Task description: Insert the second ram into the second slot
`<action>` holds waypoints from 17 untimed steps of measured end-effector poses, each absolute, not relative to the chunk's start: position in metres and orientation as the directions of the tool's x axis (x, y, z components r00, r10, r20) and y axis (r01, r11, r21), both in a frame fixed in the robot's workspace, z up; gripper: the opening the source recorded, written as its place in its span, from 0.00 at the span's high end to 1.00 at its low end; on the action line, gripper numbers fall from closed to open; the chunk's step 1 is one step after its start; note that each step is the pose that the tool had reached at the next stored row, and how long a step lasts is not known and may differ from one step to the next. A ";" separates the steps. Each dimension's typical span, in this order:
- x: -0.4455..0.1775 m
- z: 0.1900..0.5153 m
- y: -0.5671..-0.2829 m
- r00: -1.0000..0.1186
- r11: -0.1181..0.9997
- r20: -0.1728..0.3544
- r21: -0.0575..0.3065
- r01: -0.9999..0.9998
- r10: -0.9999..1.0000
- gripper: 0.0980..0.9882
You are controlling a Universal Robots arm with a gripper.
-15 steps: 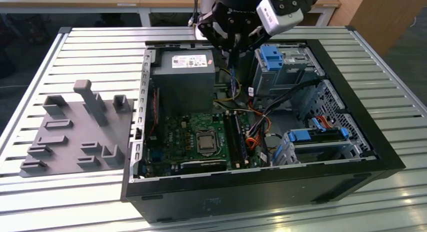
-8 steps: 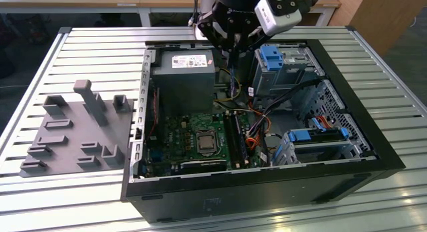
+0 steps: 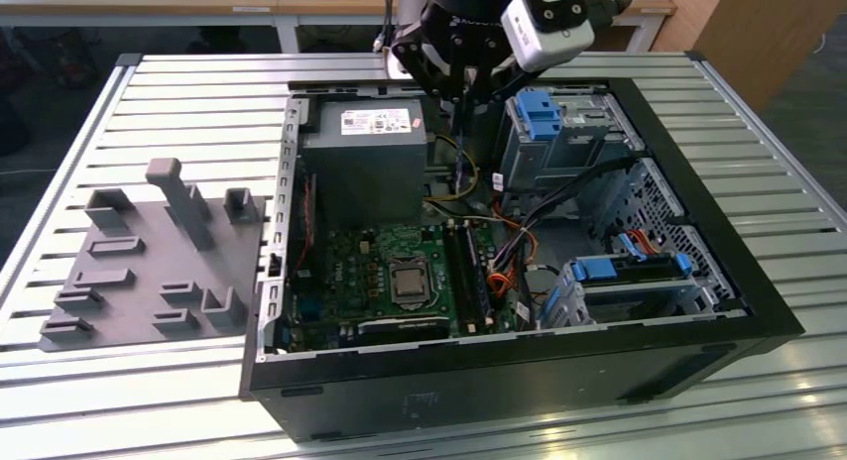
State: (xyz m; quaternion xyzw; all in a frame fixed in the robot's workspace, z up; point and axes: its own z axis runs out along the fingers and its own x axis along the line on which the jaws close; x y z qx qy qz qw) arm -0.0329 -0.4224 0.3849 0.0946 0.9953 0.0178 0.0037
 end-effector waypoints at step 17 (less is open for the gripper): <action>-0.033 0.385 -0.424 -0.962 0.961 -0.004 0.036 0.273 0.273 0.96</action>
